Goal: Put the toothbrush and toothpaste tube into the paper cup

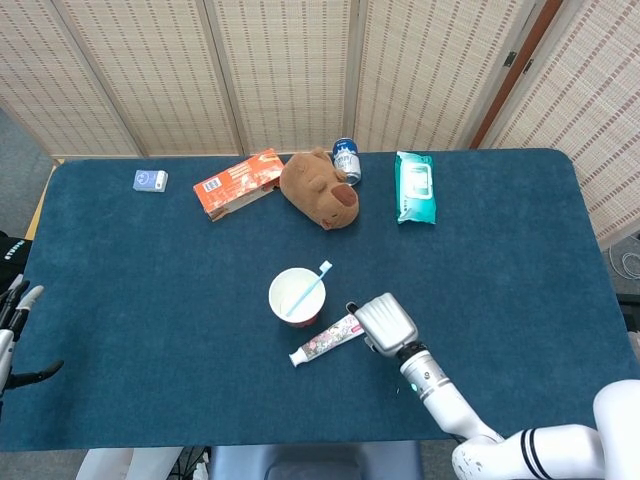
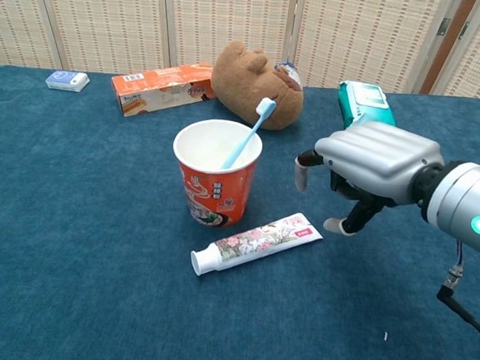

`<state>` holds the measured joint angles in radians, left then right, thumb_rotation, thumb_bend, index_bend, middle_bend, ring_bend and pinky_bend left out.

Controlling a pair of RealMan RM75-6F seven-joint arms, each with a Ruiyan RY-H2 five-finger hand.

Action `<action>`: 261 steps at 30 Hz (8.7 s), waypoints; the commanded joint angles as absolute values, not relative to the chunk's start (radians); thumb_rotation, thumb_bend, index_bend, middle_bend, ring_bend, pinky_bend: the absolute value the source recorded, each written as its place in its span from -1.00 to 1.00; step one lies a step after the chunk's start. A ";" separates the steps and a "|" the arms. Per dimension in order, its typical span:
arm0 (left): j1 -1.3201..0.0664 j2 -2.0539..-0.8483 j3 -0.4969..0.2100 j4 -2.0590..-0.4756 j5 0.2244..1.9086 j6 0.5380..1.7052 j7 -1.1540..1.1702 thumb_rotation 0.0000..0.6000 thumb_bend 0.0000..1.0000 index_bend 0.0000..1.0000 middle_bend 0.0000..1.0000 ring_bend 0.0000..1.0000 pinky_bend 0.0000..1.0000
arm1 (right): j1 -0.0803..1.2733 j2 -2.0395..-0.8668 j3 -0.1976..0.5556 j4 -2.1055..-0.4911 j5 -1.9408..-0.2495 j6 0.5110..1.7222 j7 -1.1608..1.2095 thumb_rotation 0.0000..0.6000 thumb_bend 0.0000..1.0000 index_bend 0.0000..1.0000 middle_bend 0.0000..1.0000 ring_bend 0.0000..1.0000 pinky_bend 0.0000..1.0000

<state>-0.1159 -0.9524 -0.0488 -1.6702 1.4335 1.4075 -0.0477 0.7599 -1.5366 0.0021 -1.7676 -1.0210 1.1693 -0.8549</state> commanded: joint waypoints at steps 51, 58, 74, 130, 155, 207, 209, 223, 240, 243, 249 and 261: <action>-0.101 -0.941 -0.046 -1.649 1.432 1.412 -0.090 1.00 -1.00 -1.00 -1.00 -1.00 -1.00 | 0.885 -1.765 0.065 -1.609 -0.739 1.103 -1.005 1.00 -0.70 -0.15 1.00 1.00 1.00; -0.100 -0.941 -0.046 -1.649 1.432 1.413 -0.092 1.00 -1.00 -1.00 -1.00 -1.00 -1.00 | 0.885 -1.772 0.063 -1.594 -0.744 1.104 -0.998 1.00 -0.61 -0.01 1.00 1.00 1.00; -0.099 -0.943 -0.045 -1.649 1.431 1.410 -0.083 1.00 -1.00 -1.00 -1.00 -1.00 -1.00 | 0.867 -1.705 0.057 -1.619 -0.758 1.130 -0.992 1.00 -0.52 0.18 1.00 1.00 1.00; -0.110 -0.961 -0.040 -1.667 1.428 1.396 -0.031 1.00 -1.00 -1.00 -1.00 -1.00 -1.00 | 0.851 -1.512 -0.012 -1.711 -0.719 1.064 -0.935 1.00 -0.81 -0.34 1.00 1.00 1.00; -0.104 -0.960 -0.040 -1.653 1.427 1.399 -0.054 1.00 -1.00 -1.00 -1.00 -1.00 -1.00 | 0.856 -1.578 -0.011 -1.641 -0.747 1.056 -0.920 1.00 -0.45 0.01 1.00 1.00 1.00; -0.112 -0.959 -0.039 -1.675 1.429 1.394 -0.012 1.00 -1.00 -1.00 -1.00 -1.00 -1.00 | 0.676 -1.281 0.047 -2.027 -1.014 1.111 -0.471 1.00 -0.16 0.34 1.00 1.00 1.00; -0.112 -0.960 -0.039 -1.675 1.430 1.394 -0.012 1.00 -1.00 -1.00 -1.00 -1.00 -1.00 | 0.669 -1.272 0.049 -2.036 -1.029 1.109 -0.451 1.00 -0.16 0.35 1.00 1.00 1.00; -0.112 -0.960 -0.039 -1.678 1.431 1.395 -0.008 1.00 -1.00 -1.00 -1.00 -1.00 -1.00 | 0.643 -1.212 0.079 -2.092 -1.108 1.072 -0.304 1.00 -0.16 0.36 1.00 1.00 1.00; -0.111 -0.957 -0.039 -1.682 1.434 1.400 -0.010 1.00 -1.00 -1.00 -1.00 -1.00 -1.00 | 0.682 -1.183 0.147 -2.214 -1.122 1.007 -0.221 1.00 -0.16 0.37 1.00 1.00 1.00; -0.111 -0.956 -0.039 -1.683 1.435 1.402 -0.010 1.00 -1.00 -1.00 -1.00 -1.00 -1.00 | 0.700 -1.187 0.163 -2.232 -1.110 0.996 -0.221 1.00 -0.15 0.38 1.00 1.00 1.00; -0.110 -0.952 -0.040 -1.684 1.435 1.403 -0.017 1.00 -1.00 -1.00 -1.00 -1.00 -1.00 | 0.741 -1.202 0.199 -2.260 -1.068 0.982 -0.224 1.00 -0.15 0.38 1.00 1.00 1.00; -0.107 -0.938 -0.041 -1.691 1.439 1.410 -0.025 1.00 -1.00 -1.00 -1.00 -1.00 -1.00 | 0.855 -1.290 0.293 -2.261 -0.945 1.011 -0.279 1.00 -0.14 0.38 1.00 1.00 1.00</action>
<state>-0.1075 -0.9382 -0.0409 -1.6911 1.4388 1.4096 -0.0243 0.8448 -1.2804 0.2856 -2.2639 -0.9552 1.0048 -0.2714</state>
